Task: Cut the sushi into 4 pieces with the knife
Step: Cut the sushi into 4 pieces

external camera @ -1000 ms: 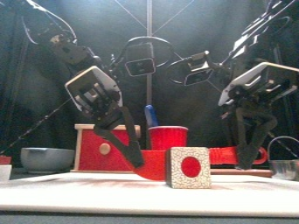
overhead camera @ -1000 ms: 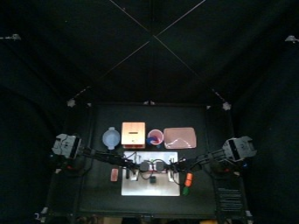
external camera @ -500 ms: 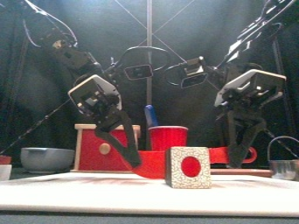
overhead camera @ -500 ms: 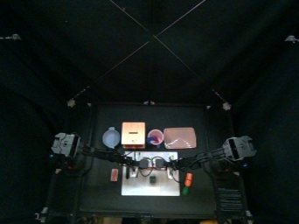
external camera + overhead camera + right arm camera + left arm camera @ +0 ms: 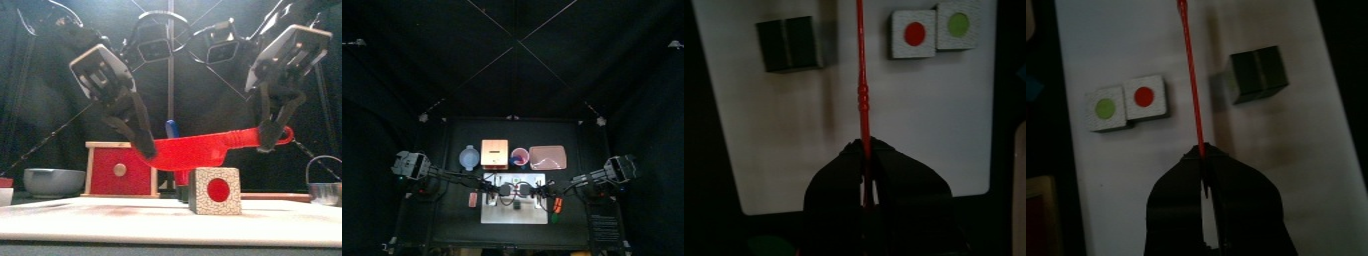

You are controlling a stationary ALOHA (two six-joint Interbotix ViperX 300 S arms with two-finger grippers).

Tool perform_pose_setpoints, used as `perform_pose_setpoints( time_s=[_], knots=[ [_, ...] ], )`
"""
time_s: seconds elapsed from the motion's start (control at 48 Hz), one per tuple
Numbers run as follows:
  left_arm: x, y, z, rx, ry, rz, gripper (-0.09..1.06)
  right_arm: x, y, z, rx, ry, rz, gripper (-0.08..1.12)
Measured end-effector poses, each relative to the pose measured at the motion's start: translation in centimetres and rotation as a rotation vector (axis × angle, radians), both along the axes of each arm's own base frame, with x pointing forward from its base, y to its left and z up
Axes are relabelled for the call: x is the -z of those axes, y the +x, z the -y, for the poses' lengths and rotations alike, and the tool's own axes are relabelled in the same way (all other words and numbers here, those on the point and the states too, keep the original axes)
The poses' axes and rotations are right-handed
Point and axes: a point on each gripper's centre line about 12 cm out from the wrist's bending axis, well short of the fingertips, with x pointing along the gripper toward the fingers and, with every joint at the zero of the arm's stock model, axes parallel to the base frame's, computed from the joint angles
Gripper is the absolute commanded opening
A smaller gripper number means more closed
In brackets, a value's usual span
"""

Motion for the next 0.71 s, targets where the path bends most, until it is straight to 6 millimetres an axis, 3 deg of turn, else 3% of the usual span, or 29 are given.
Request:
perform_pose_setpoints(
  time_s=[0.354,0.708],
  knots=[
    [-0.5,0.2,2.7,0.04,-0.031,0.003,0.31,0.0,-0.3,-1.9,-0.016,0.048,-0.009,0.28],
    [0.8,0.8,3.6,0.035,-0.055,-0.009,0.31,0.7,-0.4,-2.5,-0.02,0.064,-0.024,0.28]
  ],
)
